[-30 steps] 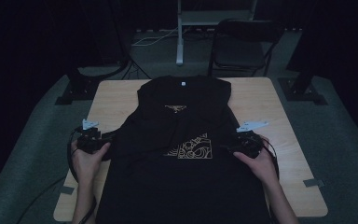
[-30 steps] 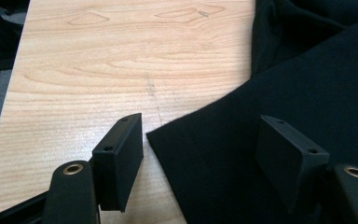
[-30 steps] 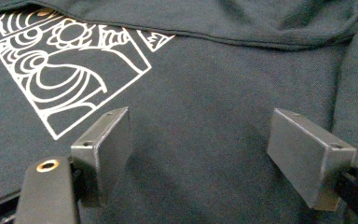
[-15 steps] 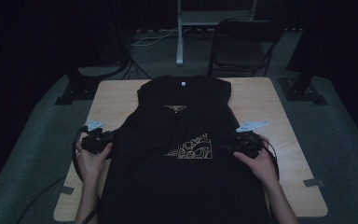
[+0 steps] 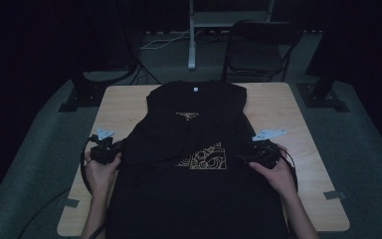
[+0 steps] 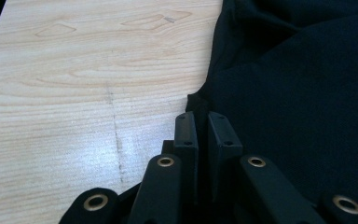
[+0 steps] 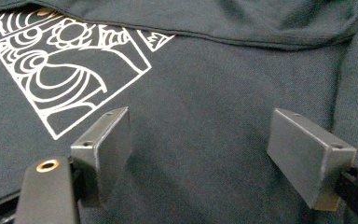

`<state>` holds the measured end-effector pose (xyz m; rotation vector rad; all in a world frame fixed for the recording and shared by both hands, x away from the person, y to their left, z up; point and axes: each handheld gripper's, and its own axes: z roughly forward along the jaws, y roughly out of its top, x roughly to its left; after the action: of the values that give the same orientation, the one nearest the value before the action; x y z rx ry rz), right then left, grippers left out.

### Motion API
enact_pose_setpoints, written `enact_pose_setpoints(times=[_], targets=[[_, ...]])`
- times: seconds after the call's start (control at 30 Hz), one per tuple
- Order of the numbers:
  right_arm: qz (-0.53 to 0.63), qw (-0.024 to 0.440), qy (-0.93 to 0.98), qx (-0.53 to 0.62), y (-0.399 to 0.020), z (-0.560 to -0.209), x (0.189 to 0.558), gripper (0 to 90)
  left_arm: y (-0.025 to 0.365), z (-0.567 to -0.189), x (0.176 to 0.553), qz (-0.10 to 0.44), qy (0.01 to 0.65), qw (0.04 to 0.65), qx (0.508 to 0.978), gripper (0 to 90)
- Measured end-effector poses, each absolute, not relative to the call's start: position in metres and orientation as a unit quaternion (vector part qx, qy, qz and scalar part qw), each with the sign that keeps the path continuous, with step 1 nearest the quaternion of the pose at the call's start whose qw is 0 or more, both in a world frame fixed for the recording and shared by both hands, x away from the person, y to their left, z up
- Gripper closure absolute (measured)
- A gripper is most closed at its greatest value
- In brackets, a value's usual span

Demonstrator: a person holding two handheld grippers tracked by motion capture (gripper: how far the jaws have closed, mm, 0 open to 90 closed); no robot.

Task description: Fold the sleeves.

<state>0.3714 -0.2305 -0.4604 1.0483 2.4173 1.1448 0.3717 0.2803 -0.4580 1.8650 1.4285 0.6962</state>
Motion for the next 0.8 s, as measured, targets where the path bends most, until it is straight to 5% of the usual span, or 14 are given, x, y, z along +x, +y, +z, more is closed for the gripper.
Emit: enact_pose_setpoints(times=[0.8], targets=[[0.396, 0.133, 0.833, 0.362, -0.231, -0.46, 0.372, 21.0, 0.244, -0.409, 0.353, 0.251, 0.493, 0.413, 0.724, 85.4]])
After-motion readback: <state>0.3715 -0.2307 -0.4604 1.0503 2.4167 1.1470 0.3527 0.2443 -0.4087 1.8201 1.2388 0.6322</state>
